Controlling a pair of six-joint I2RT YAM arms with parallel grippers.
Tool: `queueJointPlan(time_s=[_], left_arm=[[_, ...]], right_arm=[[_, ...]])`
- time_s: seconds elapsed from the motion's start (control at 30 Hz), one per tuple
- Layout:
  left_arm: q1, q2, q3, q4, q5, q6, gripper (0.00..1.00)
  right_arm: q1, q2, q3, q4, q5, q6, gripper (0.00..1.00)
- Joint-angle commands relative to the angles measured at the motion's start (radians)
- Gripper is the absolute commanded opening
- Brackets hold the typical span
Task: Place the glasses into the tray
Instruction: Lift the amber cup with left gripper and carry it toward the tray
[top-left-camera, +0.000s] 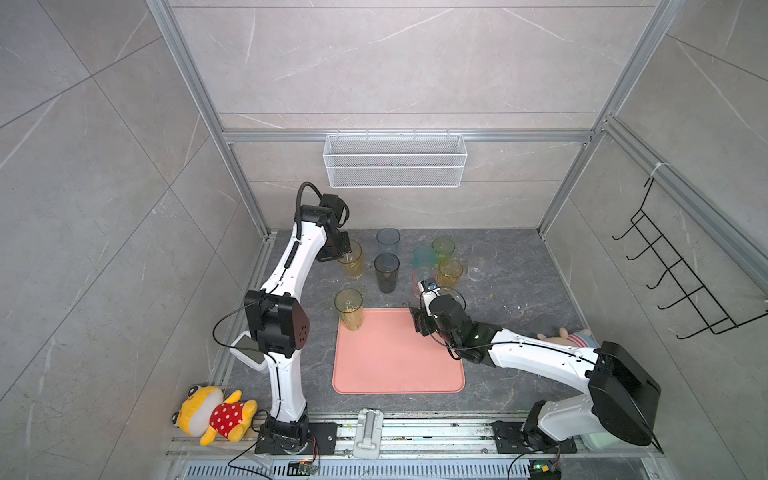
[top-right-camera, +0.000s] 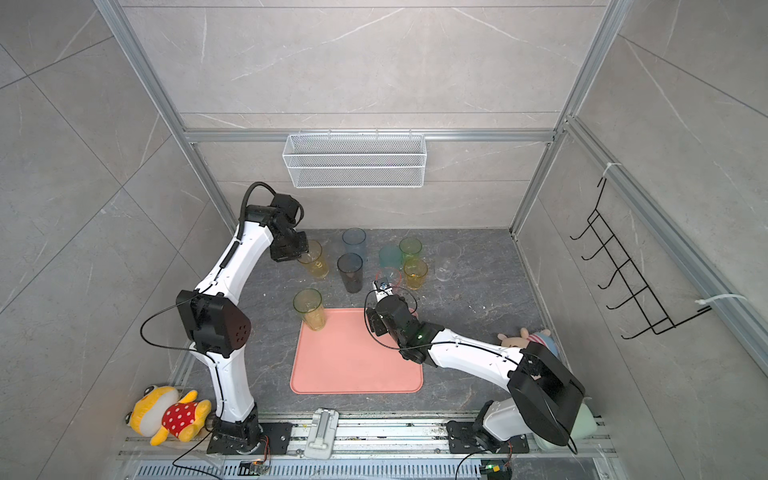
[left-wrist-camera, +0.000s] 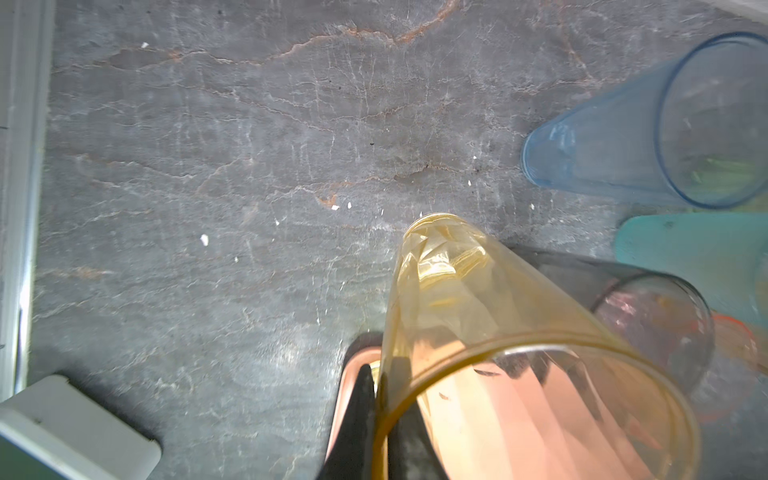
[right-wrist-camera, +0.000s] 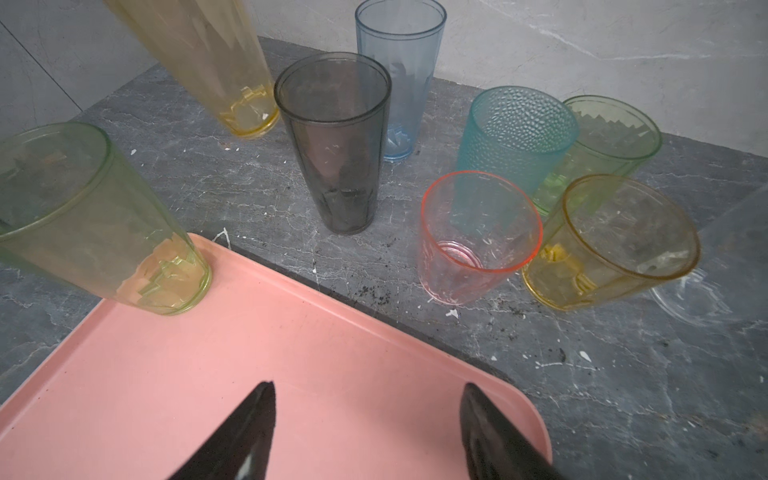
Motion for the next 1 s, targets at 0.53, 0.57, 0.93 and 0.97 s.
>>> queueJointPlan(time_s=[0.53, 0.57, 0.93, 0.97], left_arm=[[0.003, -0.35, -0.212, -0.163, -0.172, 0.035, 0.0], [0.004, -0.372, -0.23, -0.169, -0.181, 0.032, 0.0], [0.006, -0.584, -0.486, -0.202, -0.185, -0.006, 0.0], [0.006, -0.598, -0.506, -0.207, -0.184, -0.006, 0.0]], right_arm=[[0.011, 0.015, 0.024, -0.005, 0.051, -0.028, 0.71], [0.011, 0.015, 0.024, -0.005, 0.053, -0.028, 0.71], [0.01, 0.02, 0.026, -0.003, 0.06, -0.028, 0.71], [0.01, 0.021, 0.027, -0.003, 0.061, -0.027, 0.71]])
